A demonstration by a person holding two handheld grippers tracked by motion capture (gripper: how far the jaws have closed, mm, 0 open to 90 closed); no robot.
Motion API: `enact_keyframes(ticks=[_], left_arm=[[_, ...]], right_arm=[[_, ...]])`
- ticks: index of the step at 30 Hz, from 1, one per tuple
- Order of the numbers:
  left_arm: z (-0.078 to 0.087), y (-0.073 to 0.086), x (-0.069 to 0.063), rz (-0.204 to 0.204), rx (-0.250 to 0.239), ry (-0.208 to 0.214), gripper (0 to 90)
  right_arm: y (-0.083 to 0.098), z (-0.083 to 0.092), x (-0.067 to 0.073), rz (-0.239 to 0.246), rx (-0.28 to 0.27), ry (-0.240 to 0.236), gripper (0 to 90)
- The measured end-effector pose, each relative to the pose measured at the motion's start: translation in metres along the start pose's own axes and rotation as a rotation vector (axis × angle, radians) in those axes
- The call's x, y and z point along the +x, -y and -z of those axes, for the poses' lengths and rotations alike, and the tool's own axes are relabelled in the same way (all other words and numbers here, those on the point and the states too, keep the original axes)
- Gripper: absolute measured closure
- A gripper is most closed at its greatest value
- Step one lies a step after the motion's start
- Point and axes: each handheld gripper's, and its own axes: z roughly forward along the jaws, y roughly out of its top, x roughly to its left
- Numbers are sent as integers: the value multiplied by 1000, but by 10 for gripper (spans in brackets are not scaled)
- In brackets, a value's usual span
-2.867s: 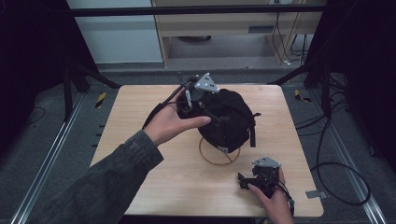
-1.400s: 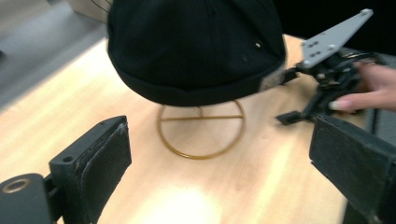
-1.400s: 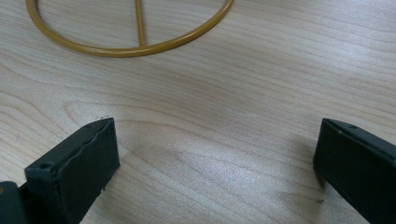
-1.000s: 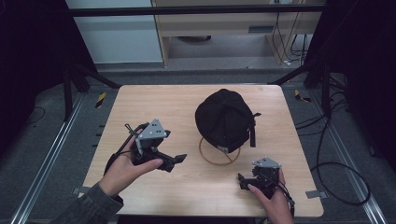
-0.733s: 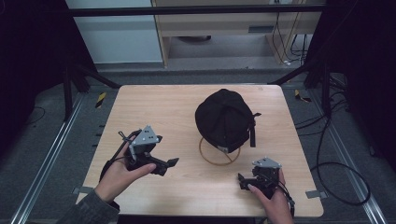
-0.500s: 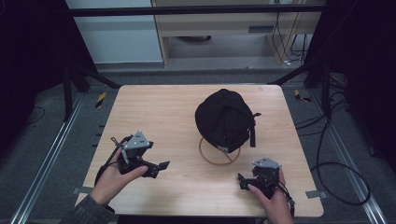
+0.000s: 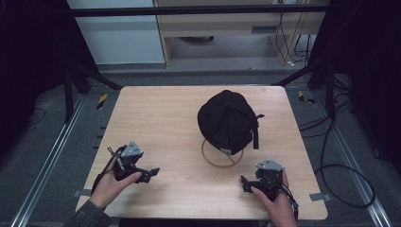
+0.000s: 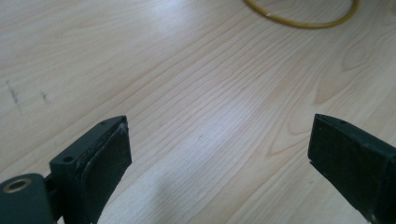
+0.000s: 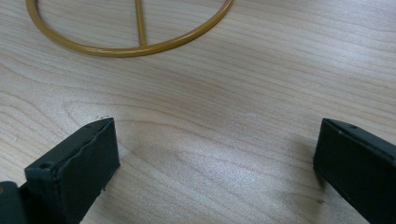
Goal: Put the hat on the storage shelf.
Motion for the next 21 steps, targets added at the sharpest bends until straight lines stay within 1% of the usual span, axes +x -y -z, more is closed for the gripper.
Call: enact_keyframes(ticks=[1, 3, 4, 6, 7, 8, 9, 11, 12, 14, 16, 18, 20, 21], left_arm=[[-2, 3, 3, 7, 7, -4, 55], [-6, 9, 9, 13, 21, -26, 50], [-8, 12, 12, 23, 22, -33, 50], [-11, 17, 17, 28, 29, -47, 49], [-13, 20, 20, 36, 31, -46, 50], [-13, 20, 20, 36, 31, -46, 50], [-17, 26, 23, 56, 31, -39, 50], [-20, 31, 27, 57, 35, -51, 50], [-21, 34, 29, 64, 31, -49, 50], [-23, 37, 32, 74, 27, -60, 50], [-25, 39, 33, 68, 34, -63, 49], [-27, 41, 33, 74, 32, -60, 50], [-28, 42, 33, 69, 33, -63, 50], [-29, 44, 33, 57, 29, -71, 40]], right_arm=[[0, 0, 0, 0, 0, 0, 4], [0, 0, 0, 0, 0, 0, 4], [0, 0, 0, 0, 0, -1, 4], [0, 0, 0, 0, 0, -1, 4], [0, 0, 0, -1, 0, 0, 4], [0, 0, 0, -1, 0, -1, 4], [0, 0, 0, 0, 0, -1, 4], [0, 0, 0, -1, 0, 0, 4], [0, 0, 0, 0, 0, 0, 4], [0, 0, 0, 0, 0, -1, 4], [0, 0, 0, 0, 0, -1, 4], [0, 0, 0, -1, 0, -1, 4], [0, 0, 0, -1, 0, 0, 4], [0, 0, 0, 0, 0, 0, 4]])
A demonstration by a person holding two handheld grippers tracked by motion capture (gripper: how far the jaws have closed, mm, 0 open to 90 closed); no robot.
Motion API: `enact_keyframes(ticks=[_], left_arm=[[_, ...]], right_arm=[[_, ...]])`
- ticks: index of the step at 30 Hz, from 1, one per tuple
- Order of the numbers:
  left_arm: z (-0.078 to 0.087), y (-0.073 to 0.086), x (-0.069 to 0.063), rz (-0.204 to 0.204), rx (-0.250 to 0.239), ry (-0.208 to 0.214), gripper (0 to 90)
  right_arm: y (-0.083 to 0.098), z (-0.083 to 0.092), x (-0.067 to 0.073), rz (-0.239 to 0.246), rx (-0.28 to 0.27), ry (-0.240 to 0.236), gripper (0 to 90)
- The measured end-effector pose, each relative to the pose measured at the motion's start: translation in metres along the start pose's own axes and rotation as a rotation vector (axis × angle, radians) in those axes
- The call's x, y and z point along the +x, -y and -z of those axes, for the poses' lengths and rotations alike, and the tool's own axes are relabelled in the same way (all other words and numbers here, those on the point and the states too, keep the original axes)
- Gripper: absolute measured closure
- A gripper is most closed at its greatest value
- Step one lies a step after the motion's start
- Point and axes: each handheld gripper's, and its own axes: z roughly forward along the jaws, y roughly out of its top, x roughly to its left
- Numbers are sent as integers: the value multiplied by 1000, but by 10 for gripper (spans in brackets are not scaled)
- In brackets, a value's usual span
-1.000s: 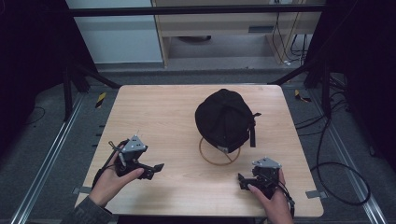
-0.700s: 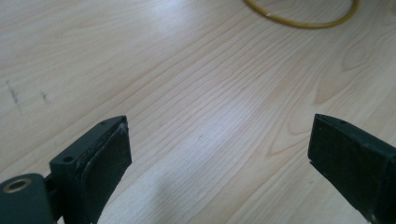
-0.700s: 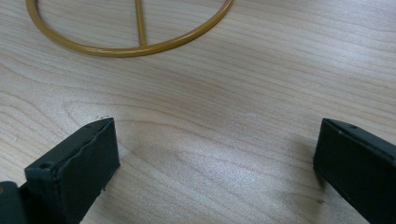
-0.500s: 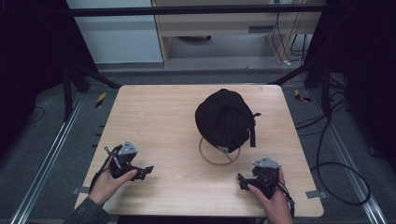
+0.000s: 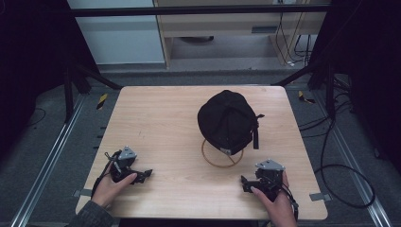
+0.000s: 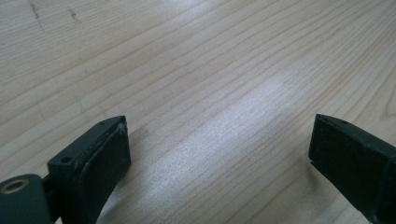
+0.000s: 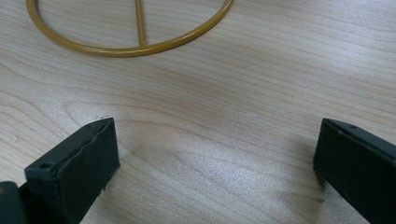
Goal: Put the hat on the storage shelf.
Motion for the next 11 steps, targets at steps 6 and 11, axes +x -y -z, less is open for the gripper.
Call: enact_keyframes(ticks=[6, 11], left_arm=[[-2, 6, -2, -15, -42, -27, 25], [-2, 5, -1, -18, -37, -13, 19]], right_arm=[[0, 0, 0, 1, 0, 1, 4], [0, 0, 0, 0, 0, -1, 4]])
